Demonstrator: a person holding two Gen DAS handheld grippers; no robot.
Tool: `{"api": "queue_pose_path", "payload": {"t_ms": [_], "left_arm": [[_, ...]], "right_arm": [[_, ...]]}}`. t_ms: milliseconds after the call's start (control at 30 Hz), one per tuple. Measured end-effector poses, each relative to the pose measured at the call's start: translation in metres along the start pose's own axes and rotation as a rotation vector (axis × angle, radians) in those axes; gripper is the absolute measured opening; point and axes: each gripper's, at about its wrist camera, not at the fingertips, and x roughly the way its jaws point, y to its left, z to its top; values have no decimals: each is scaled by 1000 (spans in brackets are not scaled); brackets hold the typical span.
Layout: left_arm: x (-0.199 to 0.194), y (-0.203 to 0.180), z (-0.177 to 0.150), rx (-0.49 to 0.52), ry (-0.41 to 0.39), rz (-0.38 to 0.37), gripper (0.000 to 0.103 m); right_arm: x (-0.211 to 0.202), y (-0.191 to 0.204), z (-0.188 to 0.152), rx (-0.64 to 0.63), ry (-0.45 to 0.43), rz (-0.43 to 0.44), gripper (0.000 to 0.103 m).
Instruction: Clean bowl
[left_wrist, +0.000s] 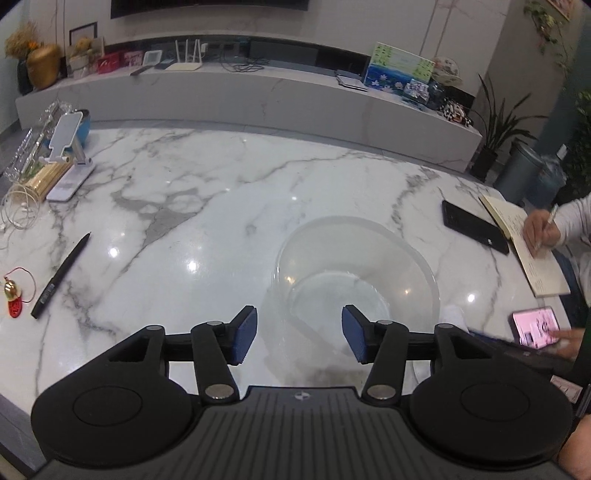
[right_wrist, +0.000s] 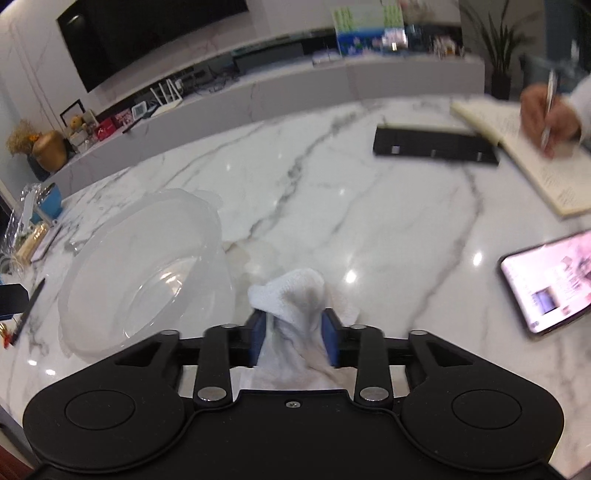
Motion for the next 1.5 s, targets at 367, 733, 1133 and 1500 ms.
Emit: {"api": "queue_pose_path", "payload": {"t_ms": [367,733,1133,1500], "left_arm": [[3,-10,-65,77,-38,9,76],[29,-16,-102,141,58,-25,103],[40,-8,-112,152,109,42,103],[43,-6,-117,155,112,65,103]], "right_arm": [[-49,28,-33,-164,-90,-61,69],[-63,36,-60,-171,-23,-96,77],[-66,42,-69,-160,38,-117,82],[-57,44,-61,-135,86,-124,82]]}}
